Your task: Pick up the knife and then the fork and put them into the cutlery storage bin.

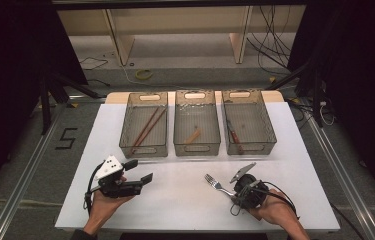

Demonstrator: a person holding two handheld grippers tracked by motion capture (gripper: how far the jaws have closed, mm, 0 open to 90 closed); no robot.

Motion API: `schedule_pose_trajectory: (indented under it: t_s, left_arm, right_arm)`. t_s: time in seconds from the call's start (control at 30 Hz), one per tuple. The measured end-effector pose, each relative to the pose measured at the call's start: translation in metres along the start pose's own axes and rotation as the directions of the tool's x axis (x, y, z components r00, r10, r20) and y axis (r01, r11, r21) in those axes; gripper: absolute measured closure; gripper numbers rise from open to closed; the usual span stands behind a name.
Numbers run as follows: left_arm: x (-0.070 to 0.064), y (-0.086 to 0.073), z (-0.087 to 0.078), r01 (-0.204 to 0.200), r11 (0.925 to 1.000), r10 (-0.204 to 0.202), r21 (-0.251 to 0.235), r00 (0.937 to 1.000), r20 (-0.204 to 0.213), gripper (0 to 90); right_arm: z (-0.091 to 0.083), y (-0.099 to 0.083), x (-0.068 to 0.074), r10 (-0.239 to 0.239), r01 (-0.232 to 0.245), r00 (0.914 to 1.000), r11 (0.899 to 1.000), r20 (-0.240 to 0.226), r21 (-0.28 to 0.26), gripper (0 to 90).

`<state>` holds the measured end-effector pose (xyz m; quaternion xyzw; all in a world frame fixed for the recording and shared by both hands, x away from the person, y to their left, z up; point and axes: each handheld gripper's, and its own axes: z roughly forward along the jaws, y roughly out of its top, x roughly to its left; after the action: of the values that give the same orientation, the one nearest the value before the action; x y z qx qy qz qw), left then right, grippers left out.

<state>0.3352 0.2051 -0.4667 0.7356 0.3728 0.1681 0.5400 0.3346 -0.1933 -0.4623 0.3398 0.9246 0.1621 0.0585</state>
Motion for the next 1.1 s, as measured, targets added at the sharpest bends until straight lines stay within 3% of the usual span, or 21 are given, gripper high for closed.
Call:
schedule_pose_trajectory:
  t_s: [1.1]
  left_arm:
    - [0.0,-0.001,0.0,0.001,1.0,-0.001,-0.003,1.0,0.001,21.2]
  right_arm:
    - [-0.013,0.005,-0.008,-0.005,0.006,0.9998,0.997,0.022,-0.08,78.0]
